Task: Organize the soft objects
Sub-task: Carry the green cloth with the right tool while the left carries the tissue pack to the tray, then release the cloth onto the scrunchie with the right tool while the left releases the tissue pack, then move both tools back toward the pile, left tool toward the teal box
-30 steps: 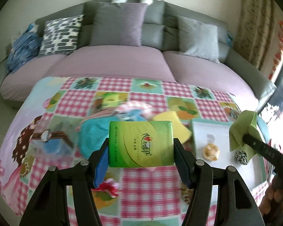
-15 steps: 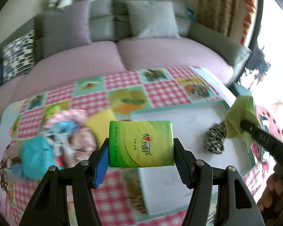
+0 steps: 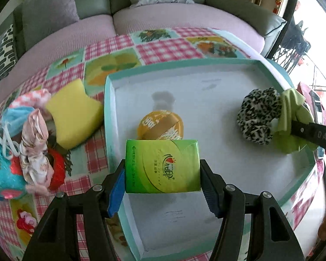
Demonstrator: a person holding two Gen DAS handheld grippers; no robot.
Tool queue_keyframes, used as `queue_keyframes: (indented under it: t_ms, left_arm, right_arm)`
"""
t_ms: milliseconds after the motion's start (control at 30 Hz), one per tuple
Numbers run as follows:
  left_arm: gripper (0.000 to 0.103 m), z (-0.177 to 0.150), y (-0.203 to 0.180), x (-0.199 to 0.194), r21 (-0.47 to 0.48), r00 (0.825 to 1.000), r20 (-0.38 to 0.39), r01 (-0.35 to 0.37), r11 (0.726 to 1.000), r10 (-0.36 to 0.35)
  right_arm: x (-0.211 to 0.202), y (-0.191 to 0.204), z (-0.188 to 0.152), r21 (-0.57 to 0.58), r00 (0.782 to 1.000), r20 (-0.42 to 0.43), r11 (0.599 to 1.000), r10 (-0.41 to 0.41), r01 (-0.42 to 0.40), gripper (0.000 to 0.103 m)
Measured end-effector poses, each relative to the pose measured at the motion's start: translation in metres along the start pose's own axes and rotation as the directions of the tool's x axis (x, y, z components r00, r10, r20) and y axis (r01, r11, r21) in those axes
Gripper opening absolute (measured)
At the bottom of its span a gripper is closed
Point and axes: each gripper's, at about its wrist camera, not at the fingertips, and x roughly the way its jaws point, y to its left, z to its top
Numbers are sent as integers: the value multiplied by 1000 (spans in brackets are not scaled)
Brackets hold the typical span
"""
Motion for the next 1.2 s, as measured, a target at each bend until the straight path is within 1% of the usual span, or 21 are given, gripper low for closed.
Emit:
queue_keyframes:
  t_ms: [67, 200, 267, 300, 367, 400, 433, 500, 567, 667, 700, 733, 767, 867, 933, 967, 1100, 1200]
  left_arm:
    - [65, -2, 2, 3, -7, 1000, -7, 8, 1000, -8]
    - [65, -3, 1, 4, -3, 1000, -11, 8, 1000, -8]
    - [65, -1, 2, 3, -2, 1000, -21, 18, 1000, -18]
    - [65, -1, 2, -1, -4, 999, -19, 28, 1000, -28]
    - [65, 1, 3, -5, -6, 999, -14, 38, 999, -38]
    - [66, 1, 3, -10, -8, 999, -3, 38, 999, -38]
    - [66, 1, 4, -14, -10, 999, 6, 37, 999, -37]
    - [69, 3, 8, -22, -24, 999, 23, 40, 999, -39]
    - [71, 4, 15, -28, -60, 999, 37, 36, 998, -34]
    - [71, 4, 30, -34, -113, 998, 63, 11, 994, -4]
    - [78, 4, 36, -35, -132, 997, 72, 1, 991, 9]
    - [90, 4, 43, -37, -154, 996, 81, -14, 988, 26]
    - [94, 4, 49, -37, -174, 995, 88, -27, 984, 43]
    - [95, 3, 67, -37, -232, 992, 100, -55, 971, 80]
    - [95, 0, 80, -38, -271, 990, 103, -70, 960, 101]
    - [95, -1, 85, -38, -287, 988, 104, -84, 954, 118]
    - [95, -4, 106, -41, -344, 981, 100, -123, 931, 167]
    - [95, -6, 115, -45, -370, 978, 107, -129, 920, 180]
  right_arm:
    - [5, 1, -3, -10, 1000, -27, 1000, 7, -7, 16]
    - [5, 6, -7, -28, 999, -39, 1000, 1, -3, 16]
    - [4, 7, -6, -34, 999, -38, 999, 5, -6, 21]
    - [3, 7, -6, -36, 999, -36, 999, 3, -4, 26]
    - [-2, 7, -4, -37, 1000, -28, 999, -1, 0, 38]
    - [-5, 7, -4, -37, 1000, -21, 999, -3, 2, 50]
    - [-10, 8, -4, -41, 1000, -8, 999, -5, 5, 55]
    - [-17, 11, -2, -52, 1000, 12, 999, -11, 11, 55]
    - [-21, 14, 0, -67, 1000, 26, 998, -13, 15, 56]
    - [-25, 20, 0, -91, 999, 34, 996, -4, 7, 61]
    - [-25, 24, 0, -101, 999, 32, 995, 8, -4, 63]
    - [-25, 26, -1, -108, 999, 29, 994, 17, -14, 66]
    - [-24, 30, -2, -117, 999, 25, 993, 27, -24, 68]
    - [-23, 42, -5, -152, 999, 17, 987, 44, -41, 73]
    - [-22, 49, -7, -173, 998, 14, 983, 57, -54, 83]
    - [-22, 52, -8, -178, 998, 15, 982, 63, -60, 85]
    - [-26, 64, -12, -219, 996, 34, 973, 83, -74, 103]
    - [-30, 73, -13, -241, 993, 55, 966, 108, -92, 103]
